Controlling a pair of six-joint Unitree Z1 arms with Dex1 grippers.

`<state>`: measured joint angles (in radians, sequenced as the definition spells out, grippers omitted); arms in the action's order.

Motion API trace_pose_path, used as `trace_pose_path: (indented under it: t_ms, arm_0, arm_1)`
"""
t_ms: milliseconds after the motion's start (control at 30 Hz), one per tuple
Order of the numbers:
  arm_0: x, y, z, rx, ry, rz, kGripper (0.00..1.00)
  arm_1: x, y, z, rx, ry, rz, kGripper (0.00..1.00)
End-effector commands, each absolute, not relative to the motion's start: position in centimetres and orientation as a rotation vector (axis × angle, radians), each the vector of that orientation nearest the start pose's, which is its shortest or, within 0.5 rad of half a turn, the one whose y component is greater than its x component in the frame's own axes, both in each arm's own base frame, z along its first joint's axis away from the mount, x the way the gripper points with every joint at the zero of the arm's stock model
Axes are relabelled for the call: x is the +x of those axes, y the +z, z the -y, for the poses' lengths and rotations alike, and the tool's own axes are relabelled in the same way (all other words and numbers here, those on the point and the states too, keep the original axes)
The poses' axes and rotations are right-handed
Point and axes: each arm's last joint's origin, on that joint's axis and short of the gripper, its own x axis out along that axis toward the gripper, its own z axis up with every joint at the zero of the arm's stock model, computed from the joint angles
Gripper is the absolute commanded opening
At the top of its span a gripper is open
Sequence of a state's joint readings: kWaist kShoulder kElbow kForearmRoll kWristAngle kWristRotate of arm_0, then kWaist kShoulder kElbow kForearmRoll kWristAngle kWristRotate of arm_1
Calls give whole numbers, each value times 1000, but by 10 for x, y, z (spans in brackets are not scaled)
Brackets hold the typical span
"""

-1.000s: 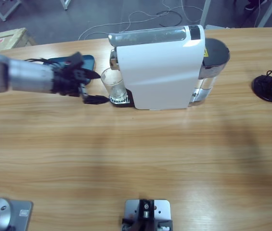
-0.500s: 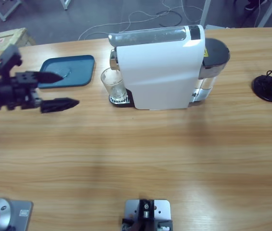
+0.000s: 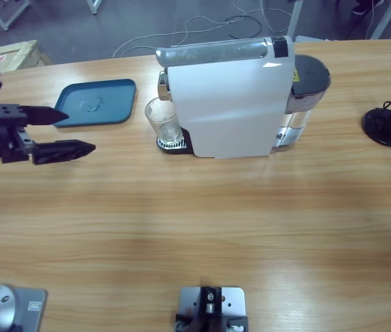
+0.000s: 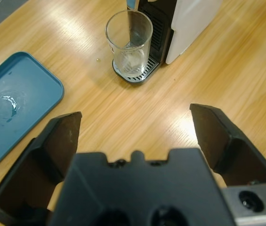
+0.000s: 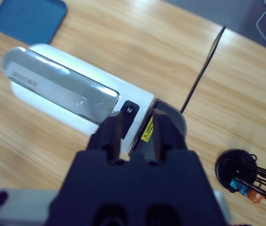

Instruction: Pour coffee

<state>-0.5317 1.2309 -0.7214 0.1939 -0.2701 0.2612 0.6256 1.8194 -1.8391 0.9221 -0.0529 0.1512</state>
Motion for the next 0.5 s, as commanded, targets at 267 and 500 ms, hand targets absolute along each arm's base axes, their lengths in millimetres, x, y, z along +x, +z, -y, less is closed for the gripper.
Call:
trace_pose_path:
  t_ms: [267,500]
  arm_0:
    - [179,285,122,332,-858,-656,1000]
    - [180,281,123,332,-862,-674,1000]
  arm_1:
    - [335,367,-234,-206,453,-1009,0]
    - [335,362,-234,-207,457,-1025,0]
